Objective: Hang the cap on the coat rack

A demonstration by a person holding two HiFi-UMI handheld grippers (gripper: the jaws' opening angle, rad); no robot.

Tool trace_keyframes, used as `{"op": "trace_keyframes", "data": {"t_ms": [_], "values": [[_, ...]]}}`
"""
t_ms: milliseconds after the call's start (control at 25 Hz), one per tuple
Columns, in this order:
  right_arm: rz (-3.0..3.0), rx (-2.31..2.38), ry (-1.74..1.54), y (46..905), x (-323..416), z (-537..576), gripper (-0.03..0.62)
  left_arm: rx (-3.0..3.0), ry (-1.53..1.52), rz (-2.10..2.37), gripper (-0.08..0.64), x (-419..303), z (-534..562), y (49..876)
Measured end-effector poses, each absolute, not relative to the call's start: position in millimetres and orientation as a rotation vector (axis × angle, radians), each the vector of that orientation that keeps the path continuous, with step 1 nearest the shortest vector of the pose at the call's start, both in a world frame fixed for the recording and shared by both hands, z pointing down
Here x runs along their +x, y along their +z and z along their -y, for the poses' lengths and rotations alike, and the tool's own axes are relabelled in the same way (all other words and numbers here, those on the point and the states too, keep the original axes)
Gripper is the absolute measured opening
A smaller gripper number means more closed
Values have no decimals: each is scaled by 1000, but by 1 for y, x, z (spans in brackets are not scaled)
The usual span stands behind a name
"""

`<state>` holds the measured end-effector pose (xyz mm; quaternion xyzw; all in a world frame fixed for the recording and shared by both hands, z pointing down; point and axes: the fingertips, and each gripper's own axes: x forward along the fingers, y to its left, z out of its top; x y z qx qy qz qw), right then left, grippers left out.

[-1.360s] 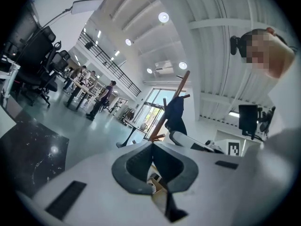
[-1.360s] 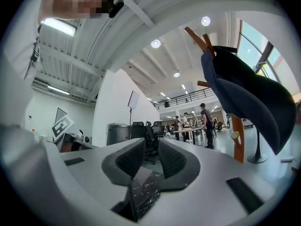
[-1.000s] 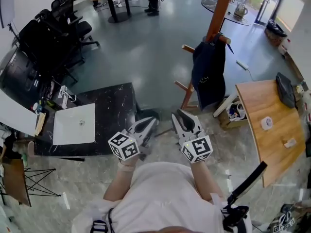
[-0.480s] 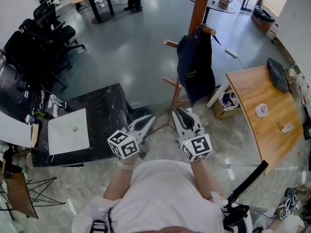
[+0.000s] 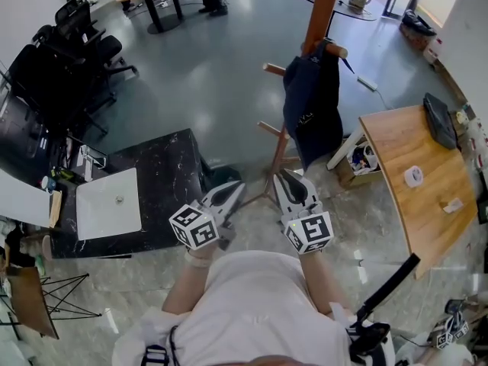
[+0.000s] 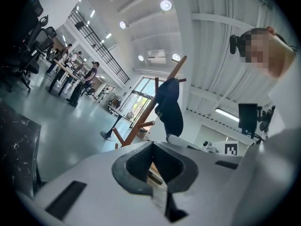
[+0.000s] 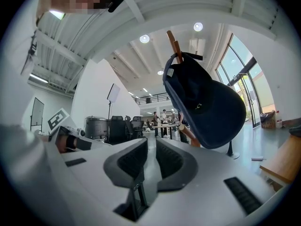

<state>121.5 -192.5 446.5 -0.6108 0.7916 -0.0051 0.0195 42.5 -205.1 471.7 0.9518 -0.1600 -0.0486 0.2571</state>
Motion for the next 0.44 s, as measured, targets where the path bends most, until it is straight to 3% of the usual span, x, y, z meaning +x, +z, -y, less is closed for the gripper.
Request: {"op": "trace_keyframes", "data": {"t_ms": [440], "values": [[-2479,-1898,-1,449,117,197,74,2580,-131,446,8,38,206,472]]}}
